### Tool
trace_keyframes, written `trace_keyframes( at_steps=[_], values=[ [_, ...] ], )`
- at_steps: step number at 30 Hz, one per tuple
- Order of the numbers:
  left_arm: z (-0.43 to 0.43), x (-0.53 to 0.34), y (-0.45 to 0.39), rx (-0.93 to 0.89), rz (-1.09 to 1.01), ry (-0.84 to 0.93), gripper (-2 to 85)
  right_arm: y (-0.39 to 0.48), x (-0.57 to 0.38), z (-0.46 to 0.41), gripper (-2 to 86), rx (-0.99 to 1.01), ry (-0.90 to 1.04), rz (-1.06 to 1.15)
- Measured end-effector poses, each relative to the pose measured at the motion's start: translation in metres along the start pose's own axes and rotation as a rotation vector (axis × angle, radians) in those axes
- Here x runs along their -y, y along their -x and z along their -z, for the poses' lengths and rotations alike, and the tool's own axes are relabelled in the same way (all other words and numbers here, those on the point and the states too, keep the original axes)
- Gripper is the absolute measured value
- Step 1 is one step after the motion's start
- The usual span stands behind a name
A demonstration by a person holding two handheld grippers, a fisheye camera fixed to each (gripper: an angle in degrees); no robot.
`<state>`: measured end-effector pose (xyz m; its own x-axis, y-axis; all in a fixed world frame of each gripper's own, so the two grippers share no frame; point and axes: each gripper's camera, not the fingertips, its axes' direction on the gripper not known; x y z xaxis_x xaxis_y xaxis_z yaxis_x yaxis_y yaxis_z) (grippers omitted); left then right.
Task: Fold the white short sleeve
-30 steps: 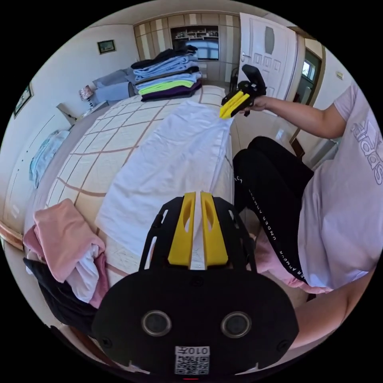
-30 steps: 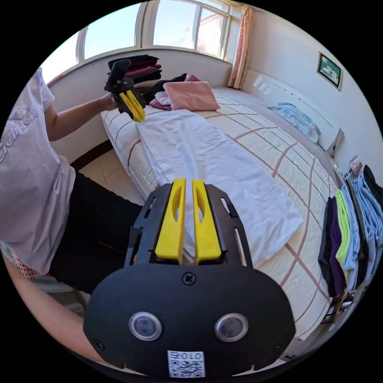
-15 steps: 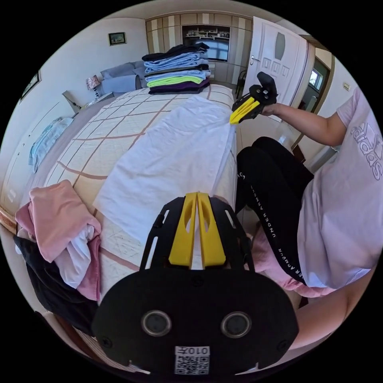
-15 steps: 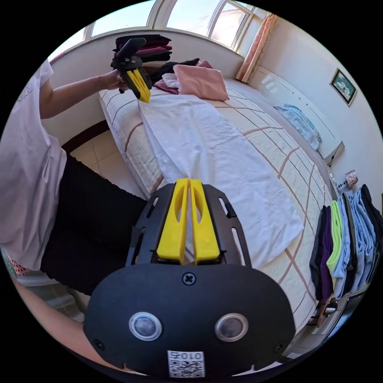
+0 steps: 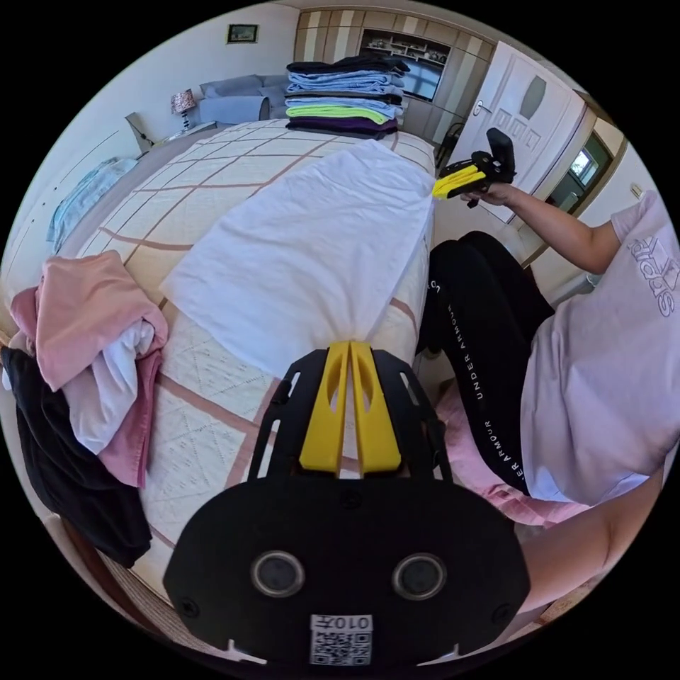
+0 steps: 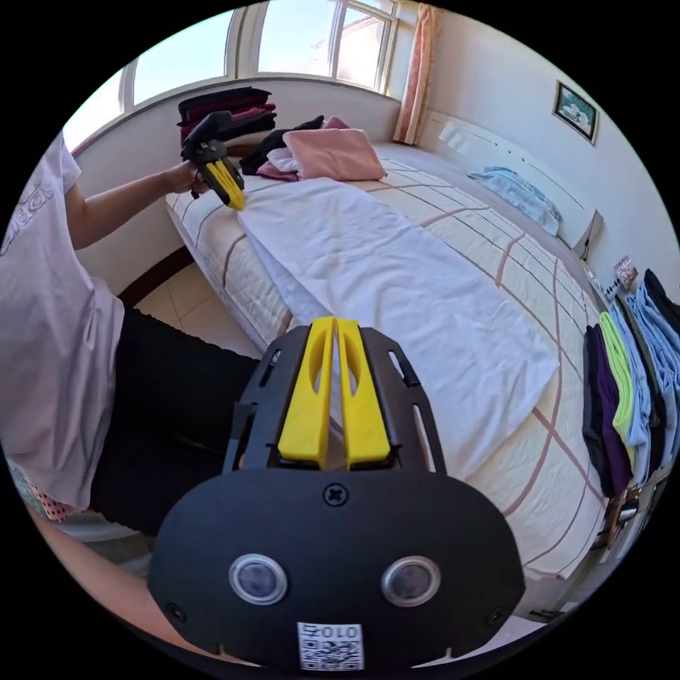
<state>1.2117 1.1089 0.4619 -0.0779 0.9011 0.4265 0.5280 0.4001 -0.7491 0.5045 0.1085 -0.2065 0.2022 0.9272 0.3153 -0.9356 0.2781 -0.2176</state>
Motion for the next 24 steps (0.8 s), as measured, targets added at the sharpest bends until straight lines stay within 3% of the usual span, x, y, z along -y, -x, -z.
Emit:
trace_keyframes(
  at_steps=[4,9,12,14,16,18,22,24],
  values=[
    [0.0,-0.008,0.014,-0.05,0.042,-0.032,-0.2,-0.004,-0.004,-0.025,3.1,0.087,0.161,-0.003],
    [0.014,-0.012,0.014,-0.072,0.033,-0.011,-0.2,-0.01,-0.009,0.01,2.0,0.322,0.137,0.058],
    [0.046,-0.014,0.012,-0.033,0.046,-0.075,-0.2,-0.031,-0.017,0.035,2.6,0.219,0.009,-0.093],
    [0.079,-0.007,0.014,0.073,0.078,-0.219,-0.2,-0.042,-0.019,0.048,3.6,0.108,-0.101,-0.2],
    [0.085,0.004,0.023,0.169,0.124,-0.241,-0.2,-0.05,-0.015,0.053,5.0,-0.001,-0.164,-0.287],
    [0.075,0.016,0.036,0.206,0.137,-0.201,-0.2,-0.057,-0.002,0.039,6.4,-0.091,-0.108,-0.37],
    [0.019,0.031,0.063,0.164,0.124,0.016,-0.1,-0.064,0.012,-0.005,6.9,-0.064,0.12,-0.434],
    [0.014,0.021,0.075,0.12,0.18,-0.04,0.0,-0.064,0.015,0.0,7.3,-0.05,0.099,-0.484]
  ],
)
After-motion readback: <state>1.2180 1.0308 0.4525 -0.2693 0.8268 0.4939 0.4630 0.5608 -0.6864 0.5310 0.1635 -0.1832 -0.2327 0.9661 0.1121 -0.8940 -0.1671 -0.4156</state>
